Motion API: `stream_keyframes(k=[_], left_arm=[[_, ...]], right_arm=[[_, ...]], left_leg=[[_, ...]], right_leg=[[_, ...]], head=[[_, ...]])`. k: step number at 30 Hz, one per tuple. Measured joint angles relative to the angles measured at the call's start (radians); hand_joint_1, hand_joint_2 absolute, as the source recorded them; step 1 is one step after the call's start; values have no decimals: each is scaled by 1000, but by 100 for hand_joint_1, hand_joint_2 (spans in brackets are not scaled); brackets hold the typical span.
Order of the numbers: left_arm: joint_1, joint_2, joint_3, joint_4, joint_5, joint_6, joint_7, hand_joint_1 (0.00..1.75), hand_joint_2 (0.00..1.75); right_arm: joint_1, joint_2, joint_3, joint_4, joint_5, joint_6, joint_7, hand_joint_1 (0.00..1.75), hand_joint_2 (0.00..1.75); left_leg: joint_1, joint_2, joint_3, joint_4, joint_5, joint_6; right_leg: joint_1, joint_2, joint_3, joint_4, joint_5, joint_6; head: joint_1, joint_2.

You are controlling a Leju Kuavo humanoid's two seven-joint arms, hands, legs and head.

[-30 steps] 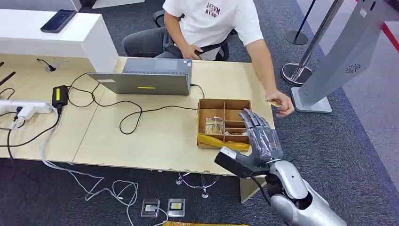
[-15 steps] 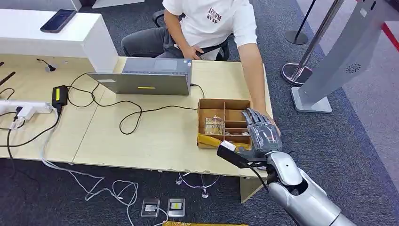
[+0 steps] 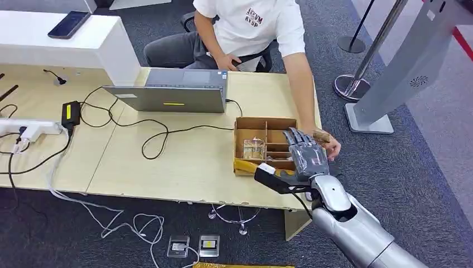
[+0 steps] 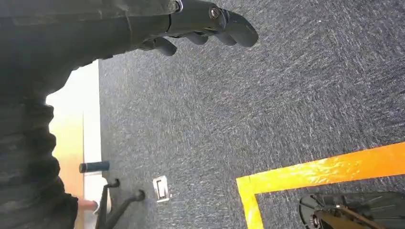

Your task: Pass the card to the sensor for recognition and then transmit it.

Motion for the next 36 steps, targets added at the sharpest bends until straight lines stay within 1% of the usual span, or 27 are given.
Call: stream_keyframes(k=[13,36], left_arm=[[0,0,0,0,7,-1,-2,0,175],[0,0,0,0,15,2,-2,0,175]], right_arm=[[-19,15,31,47,-16,-10,-3,0,175],[-23,19,36,84,-40,-6,12,0,175]], left_leg=[[0,0,0,0,0,0],[0,0,0,0,0,0]], right_leg=[[0,0,0,0,0,0],[0,0,0,0,0,0]], head=[[0,0],[0,0]])
